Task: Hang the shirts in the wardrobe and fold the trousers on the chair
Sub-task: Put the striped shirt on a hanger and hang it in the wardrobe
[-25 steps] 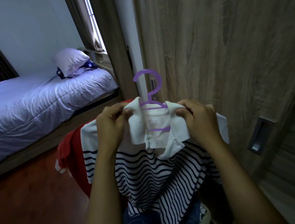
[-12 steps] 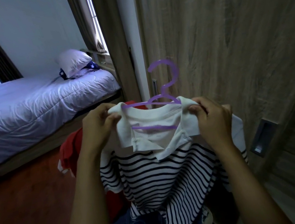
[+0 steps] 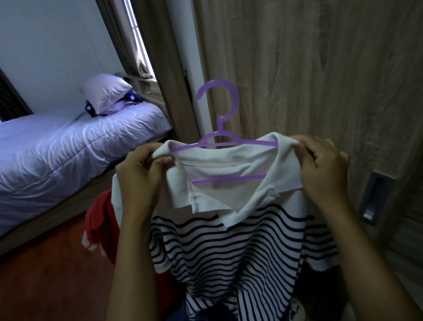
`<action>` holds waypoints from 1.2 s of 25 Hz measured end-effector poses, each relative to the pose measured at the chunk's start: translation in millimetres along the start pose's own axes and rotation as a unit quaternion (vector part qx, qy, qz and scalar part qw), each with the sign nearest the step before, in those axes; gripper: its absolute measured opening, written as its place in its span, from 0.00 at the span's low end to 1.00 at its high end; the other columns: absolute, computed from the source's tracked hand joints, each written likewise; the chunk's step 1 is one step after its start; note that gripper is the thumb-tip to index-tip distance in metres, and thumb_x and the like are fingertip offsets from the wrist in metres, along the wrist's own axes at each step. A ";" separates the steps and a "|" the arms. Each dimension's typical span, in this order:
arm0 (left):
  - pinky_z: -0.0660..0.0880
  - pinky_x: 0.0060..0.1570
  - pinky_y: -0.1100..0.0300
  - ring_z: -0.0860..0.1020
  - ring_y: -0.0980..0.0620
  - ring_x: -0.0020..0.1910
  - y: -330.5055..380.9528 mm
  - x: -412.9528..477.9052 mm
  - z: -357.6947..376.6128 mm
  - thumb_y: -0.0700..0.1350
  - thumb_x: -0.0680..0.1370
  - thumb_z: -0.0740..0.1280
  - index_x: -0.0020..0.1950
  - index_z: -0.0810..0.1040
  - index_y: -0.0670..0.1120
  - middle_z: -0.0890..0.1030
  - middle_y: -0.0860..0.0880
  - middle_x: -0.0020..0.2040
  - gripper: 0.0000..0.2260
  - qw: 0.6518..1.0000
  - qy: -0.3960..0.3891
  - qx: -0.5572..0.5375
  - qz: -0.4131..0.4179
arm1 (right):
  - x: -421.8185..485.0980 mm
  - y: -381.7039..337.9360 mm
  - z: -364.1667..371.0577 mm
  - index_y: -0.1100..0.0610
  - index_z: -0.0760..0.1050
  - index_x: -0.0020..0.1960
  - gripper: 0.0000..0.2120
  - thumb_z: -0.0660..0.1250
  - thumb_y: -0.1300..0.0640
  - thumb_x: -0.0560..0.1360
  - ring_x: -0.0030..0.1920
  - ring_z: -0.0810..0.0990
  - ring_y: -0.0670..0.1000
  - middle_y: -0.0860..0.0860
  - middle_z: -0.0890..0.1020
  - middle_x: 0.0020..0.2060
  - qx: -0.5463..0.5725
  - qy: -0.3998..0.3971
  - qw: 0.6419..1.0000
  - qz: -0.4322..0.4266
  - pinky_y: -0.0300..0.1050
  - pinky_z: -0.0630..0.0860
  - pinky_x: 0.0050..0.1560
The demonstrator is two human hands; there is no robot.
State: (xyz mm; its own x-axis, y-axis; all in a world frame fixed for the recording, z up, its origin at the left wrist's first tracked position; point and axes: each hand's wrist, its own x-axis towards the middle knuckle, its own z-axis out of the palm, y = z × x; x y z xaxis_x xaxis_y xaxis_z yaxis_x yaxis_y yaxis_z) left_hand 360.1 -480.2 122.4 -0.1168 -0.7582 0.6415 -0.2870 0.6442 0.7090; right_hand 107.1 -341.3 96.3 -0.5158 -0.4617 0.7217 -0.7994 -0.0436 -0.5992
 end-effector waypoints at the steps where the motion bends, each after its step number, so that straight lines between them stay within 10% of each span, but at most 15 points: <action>1: 0.77 0.50 0.44 0.81 0.47 0.45 0.3 -0.4 0.8 0.44 0.67 0.69 0.48 0.82 0.51 0.84 0.50 0.43 0.10 1.000 0.002 0.003 -0.001 | -0.1 0.8 -0.5 0.55 0.80 0.53 0.21 0.51 0.46 0.76 0.49 0.75 0.50 0.50 0.82 0.46 0.015 -0.005 1.000 0.018 0.65 0.72 0.54; 7: 0.76 0.50 0.43 0.81 0.46 0.46 -0.2 -1.9 5.9 0.47 0.66 0.69 0.47 0.82 0.54 0.84 0.51 0.43 0.10 1.000 0.011 -0.001 -0.005 | 2.6 -2.6 -5.7 0.53 0.77 0.55 0.15 0.65 0.47 0.72 0.47 0.79 0.50 0.46 0.81 0.44 0.028 -0.109 0.993 -0.038 0.62 0.74 0.55; 21: 0.77 0.50 0.45 0.80 0.49 0.45 -25.6 -2.5 -13.3 0.53 0.70 0.65 0.46 0.78 0.56 0.82 0.53 0.43 0.07 0.998 0.013 0.049 -0.037 | 1.3 -13.1 -13.7 0.53 0.78 0.47 0.06 0.65 0.51 0.75 0.41 0.75 0.49 0.43 0.77 0.37 -0.020 -0.018 1.000 -0.003 0.49 0.63 0.50; 25: 0.74 0.56 0.47 0.77 0.49 0.54 -11.0 11.9 -14.5 0.52 0.70 0.68 0.57 0.77 0.57 0.80 0.54 0.55 0.15 0.995 -0.015 0.088 0.052 | 7.3 -17.9 -18.3 0.52 0.78 0.47 0.05 0.67 0.51 0.74 0.40 0.75 0.49 0.42 0.77 0.36 -0.006 -0.002 1.000 0.002 0.52 0.67 0.52; 30: 0.70 0.48 0.57 0.76 0.53 0.46 34.9 47.1 0.7 0.47 0.72 0.68 0.49 0.79 0.47 0.82 0.49 0.45 0.08 0.991 0.017 0.069 0.110 | 32.1 -39.5 -44.3 0.49 0.77 0.46 0.06 0.65 0.49 0.75 0.40 0.74 0.47 0.42 0.78 0.37 -0.031 0.058 0.998 -0.020 0.48 0.63 0.50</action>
State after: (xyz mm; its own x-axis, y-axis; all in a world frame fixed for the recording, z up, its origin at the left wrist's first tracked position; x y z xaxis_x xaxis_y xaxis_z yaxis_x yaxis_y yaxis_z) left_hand 343.9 -493.6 177.1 -0.1602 -0.5953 0.7874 -0.3857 0.7720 0.5052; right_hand 108.5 -315.1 158.5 -0.5128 -0.3540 0.7821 -0.8358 -0.0024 -0.5491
